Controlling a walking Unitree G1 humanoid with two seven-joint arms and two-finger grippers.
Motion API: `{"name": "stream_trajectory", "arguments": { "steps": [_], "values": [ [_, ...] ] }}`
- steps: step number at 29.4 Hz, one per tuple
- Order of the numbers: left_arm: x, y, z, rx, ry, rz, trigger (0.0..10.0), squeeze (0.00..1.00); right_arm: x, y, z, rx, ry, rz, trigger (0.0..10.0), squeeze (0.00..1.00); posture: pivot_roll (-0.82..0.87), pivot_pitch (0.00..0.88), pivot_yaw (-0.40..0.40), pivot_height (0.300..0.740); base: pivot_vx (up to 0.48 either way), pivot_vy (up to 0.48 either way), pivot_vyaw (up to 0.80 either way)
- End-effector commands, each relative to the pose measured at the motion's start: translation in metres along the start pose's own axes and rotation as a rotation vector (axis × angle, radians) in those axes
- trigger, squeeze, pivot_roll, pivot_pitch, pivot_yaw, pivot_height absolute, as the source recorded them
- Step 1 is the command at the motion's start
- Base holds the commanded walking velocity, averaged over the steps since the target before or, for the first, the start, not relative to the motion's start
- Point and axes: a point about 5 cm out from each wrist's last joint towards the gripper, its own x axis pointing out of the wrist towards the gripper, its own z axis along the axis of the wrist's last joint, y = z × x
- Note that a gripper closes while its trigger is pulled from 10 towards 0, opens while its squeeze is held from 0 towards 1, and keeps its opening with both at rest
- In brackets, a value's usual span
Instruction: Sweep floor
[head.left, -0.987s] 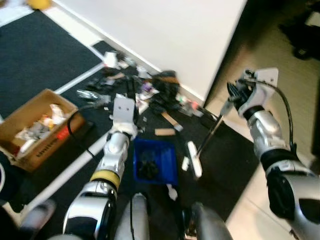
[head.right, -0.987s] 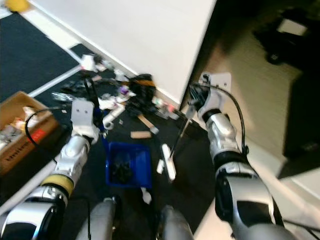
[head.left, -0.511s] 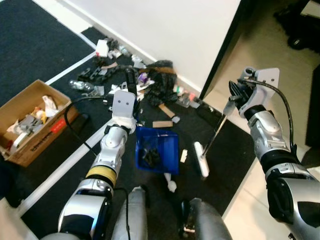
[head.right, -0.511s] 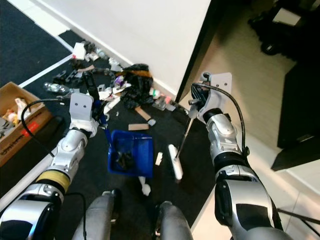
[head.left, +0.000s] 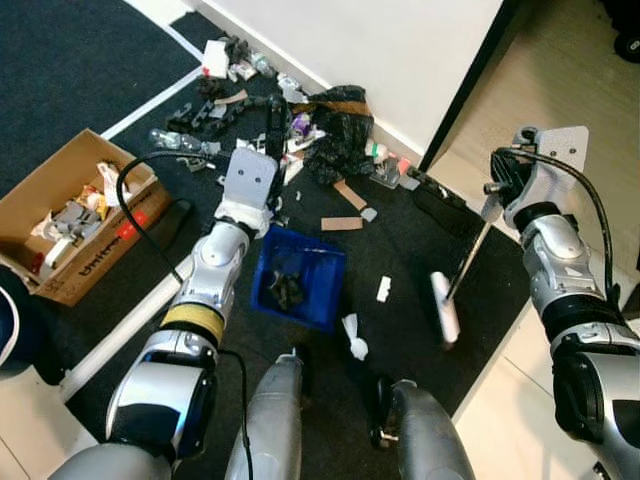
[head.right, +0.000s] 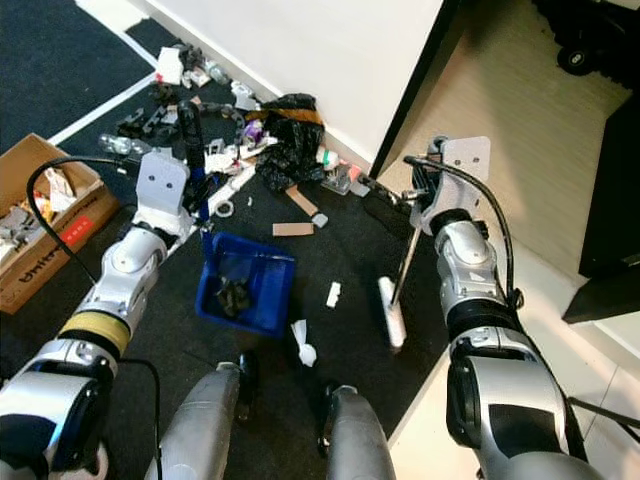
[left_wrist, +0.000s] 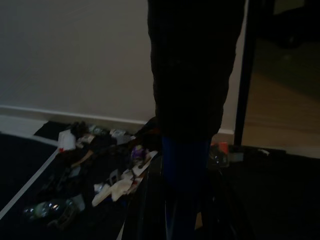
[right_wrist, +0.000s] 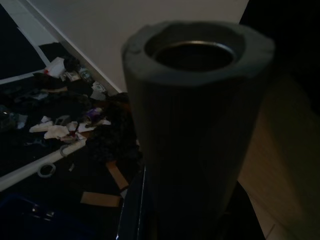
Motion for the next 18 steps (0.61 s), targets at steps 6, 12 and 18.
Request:
{"name": "stream_trajectory", "arguments": {
  "steps": [6,12,18],
  "values": [
    [0.001,-0.016,-0.008,-0.022,0.017,-0.033,10.0,0.0,0.0,0.009,-0.005,-0.055,0.039,0.024,10.0,0.0,0.06,0.329,-0.034,0.74,0.0,0.0,0.0],
    [0.0,-0.023,-0.018,-0.07,0.067,-0.024,10.0,0.0,0.0,0.014,-0.01,-0.034,0.056,0.016,10.0,0.0,0.06,0.26,-0.033,0.74,0.0,0.0,0.0],
    [-0.001,-0.01,-0.018,-0.113,0.063,0.049,10.0,0.0,0.001,0.01,-0.007,-0.007,0.039,-0.026,10.0,0.0,0.08,0.143,-0.024,0.74,0.0,0.0,0.0]
  ]
}}
